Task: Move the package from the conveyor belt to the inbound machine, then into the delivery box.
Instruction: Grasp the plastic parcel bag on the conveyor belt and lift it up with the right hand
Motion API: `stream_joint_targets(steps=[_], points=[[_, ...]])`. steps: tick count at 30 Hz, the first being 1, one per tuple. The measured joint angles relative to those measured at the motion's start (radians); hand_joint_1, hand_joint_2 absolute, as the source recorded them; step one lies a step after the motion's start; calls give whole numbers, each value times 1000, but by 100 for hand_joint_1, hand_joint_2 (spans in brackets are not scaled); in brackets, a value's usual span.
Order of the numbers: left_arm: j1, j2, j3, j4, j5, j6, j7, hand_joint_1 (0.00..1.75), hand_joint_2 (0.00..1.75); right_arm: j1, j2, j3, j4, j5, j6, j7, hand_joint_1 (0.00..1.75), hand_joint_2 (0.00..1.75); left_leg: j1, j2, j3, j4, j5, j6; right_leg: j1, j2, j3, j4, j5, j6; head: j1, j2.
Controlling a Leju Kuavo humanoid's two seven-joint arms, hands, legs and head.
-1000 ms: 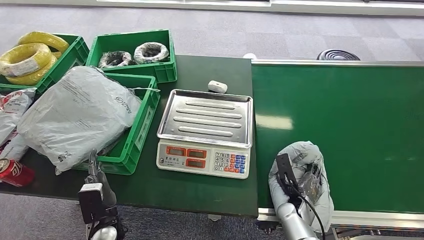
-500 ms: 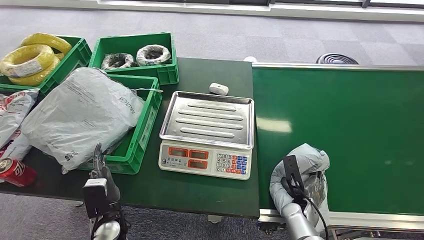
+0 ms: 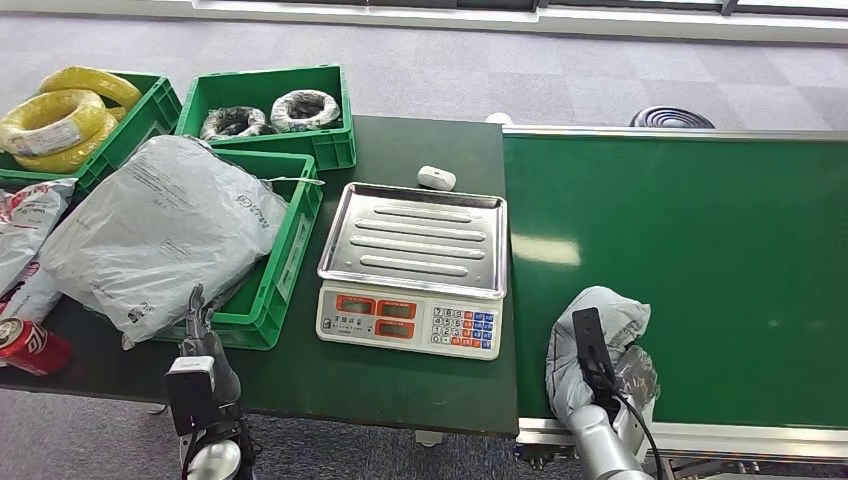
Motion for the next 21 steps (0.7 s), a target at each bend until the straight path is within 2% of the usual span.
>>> stream_joint_targets(steps=[6, 12, 16, 21], points=[[1, 0, 2, 0, 2, 6, -1, 0, 0, 16, 19, -9, -33, 32, -1, -75, 171, 175, 0, 0, 0, 0, -1, -1, 0, 0, 0, 0, 0, 0, 0, 0], [12, 1, 7, 0, 1, 9, -5, 0, 0, 79, 91, -27, -182, 72, -1, -204, 172, 175, 0, 0, -8, 0, 0, -1, 0, 0, -6, 3, 0, 0, 0, 0], [25, 2, 8, 0, 1, 19, -15, 0, 0, 147, 133, 3, -338, 29, -1, -217, 172, 175, 0, -1, -15, 0, 0, -1, 0, 0, -14, 4, 0, -1, 0, 0], [43, 5, 3, 0, 12, 38, -22, 0, 0, 225, 143, 74, -534, -24, -1, -212, 171, 175, 0, -1, -22, 0, 0, -1, 0, 0, -21, 5, 0, -1, 0, 0]])
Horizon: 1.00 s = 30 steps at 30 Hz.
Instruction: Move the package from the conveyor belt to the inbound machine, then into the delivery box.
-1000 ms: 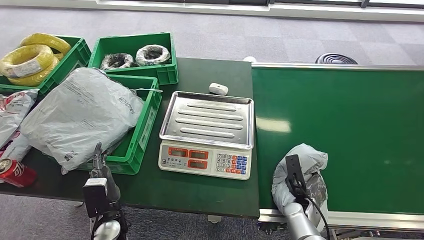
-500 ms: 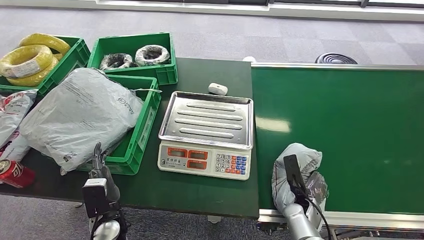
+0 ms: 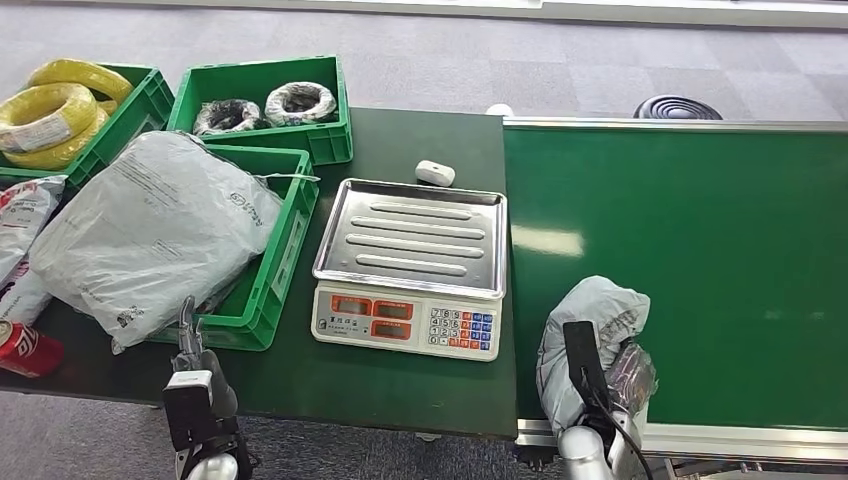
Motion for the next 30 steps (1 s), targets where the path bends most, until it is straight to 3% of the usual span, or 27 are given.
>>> stream_joint_targets(steps=[6, 16, 22, 30], points=[[13, 4, -14, 1, 12, 7, 2, 0, 0, 33, -1, 49, -170, -37, 0, -19, 169, 175, 0, 0, -2, 0, 0, 0, 0, 0, -2, 0, 0, 0, 0, 0], [3, 6, -47, 6, 15, 10, 2, 0, 0, -6, -7, 107, -284, -26, 2, -12, 166, 175, 0, 1, -3, 0, 0, -1, 0, 0, -3, 1, 0, 0, 0, 0], [-20, 6, -64, 24, 15, 9, 2, 0, 0, -130, -28, 137, -253, -14, 6, 13, 162, 175, 0, 1, -3, 0, 1, -1, 0, 1, -4, 2, 1, -1, 0, 0], [-51, 6, -95, 58, 25, 12, 2, 0, 0, -412, -46, 277, -25, 153, 19, 71, 158, 175, 0, 0, -5, 1, 4, -3, 0, 1, -6, 6, 2, -2, 0, 0]])
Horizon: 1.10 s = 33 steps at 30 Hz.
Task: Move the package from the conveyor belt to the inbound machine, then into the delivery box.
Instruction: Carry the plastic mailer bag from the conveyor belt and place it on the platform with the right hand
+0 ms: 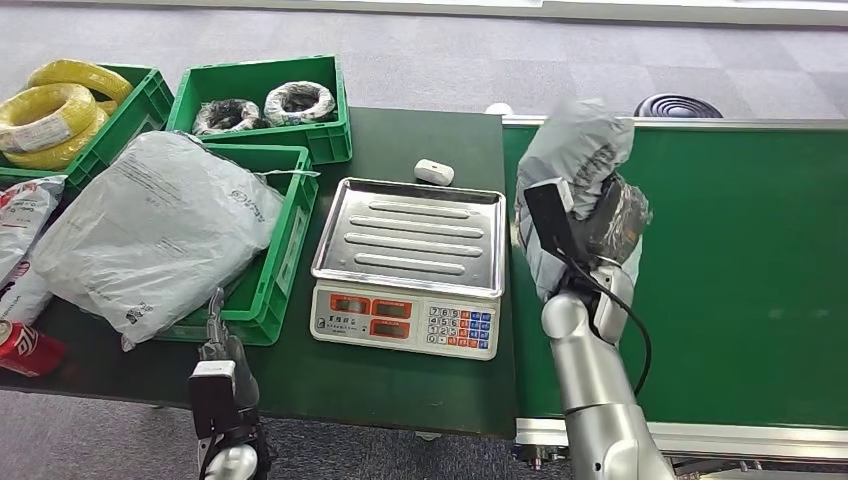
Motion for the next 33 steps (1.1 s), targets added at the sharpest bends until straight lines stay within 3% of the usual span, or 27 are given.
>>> stream_joint_targets(steps=[6, 17, 21, 33], points=[[-28, -2, -7, 26, 0, 5, 0, 0, 0, -117, 39, 138, 125, 46, 20, -9, 154, 175, 0, -1, -4, 0, 2, -3, 0, 0, -2, 3, 1, -1, 0, 0], [-39, -2, -5, 40, -3, 9, 0, 0, 0, -122, 78, 275, 184, -8, 36, -47, 154, 175, 0, 0, -6, 0, 2, -3, 0, 0, -4, 4, 1, -1, 0, 0], [-38, 0, -2, 41, -3, 11, 0, 0, 0, -105, 89, 309, 184, -29, 45, -55, 3, 175, 0, 0, -6, 0, 2, -3, 0, 0, -4, 4, 1, -2, 0, 0], [-22, 7, 5, 40, -3, 11, 0, 0, 0, -78, 92, 360, 179, -49, 36, -51, 0, 175, 0, 0, -7, 0, 2, -3, 0, 0, -5, 4, 1, -2, 0, 0]])
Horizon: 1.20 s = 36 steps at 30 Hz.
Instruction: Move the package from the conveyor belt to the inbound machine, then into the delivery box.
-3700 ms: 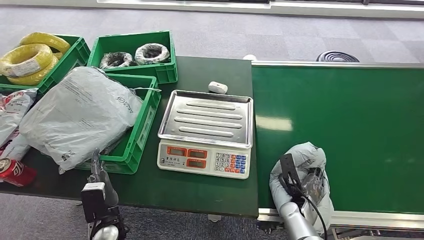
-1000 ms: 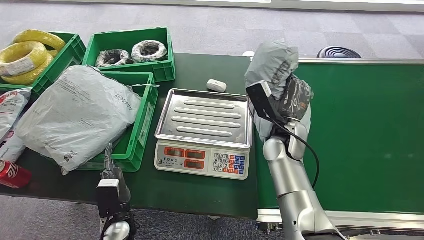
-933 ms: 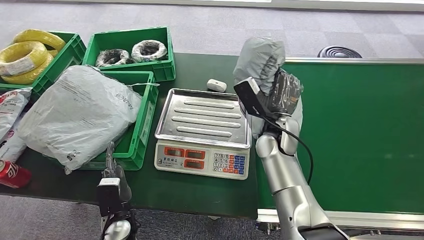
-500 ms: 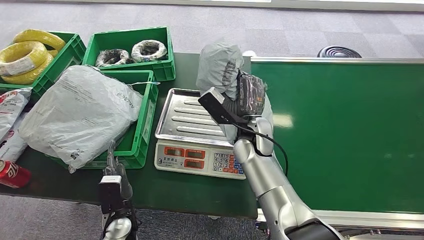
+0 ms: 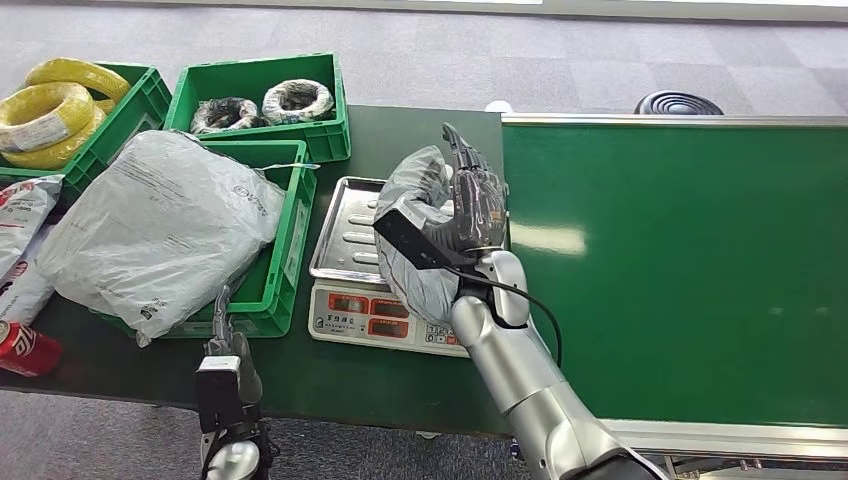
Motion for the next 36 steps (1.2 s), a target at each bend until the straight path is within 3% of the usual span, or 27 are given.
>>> stream_joint_targets(steps=[21, 28, 32, 36], points=[[19, 2, 17, -29, -3, -10, 0, 0, 0, 82, -57, 4, -164, -13, -48, 40, 0, 175, 0, 0, 0, 0, 0, 0, 0, 0, 0, 0, 0, 0, 0, 0], [58, 7, 33, -87, -50, -5, 0, 0, 0, 249, -70, -132, -429, 15, -50, -32, 0, 175, 0, -1, -1, 0, 0, 0, 0, 0, -1, 0, 0, 0, 0, 0], [76, 18, 30, -164, -150, -2, 0, 0, 0, 351, -87, -228, -570, -30, -52, -29, 0, 175, -1, 0, -1, 0, 0, 0, -1, 0, -2, 0, 0, 0, 0, 0], [64, 29, -25, -221, -298, -15, 9, 0, 0, 418, -101, -282, -598, -63, -32, -4, 0, 175, -1, -1, 0, 0, 0, 0, -1, 0, -1, -1, 0, 0, 0, 0]])
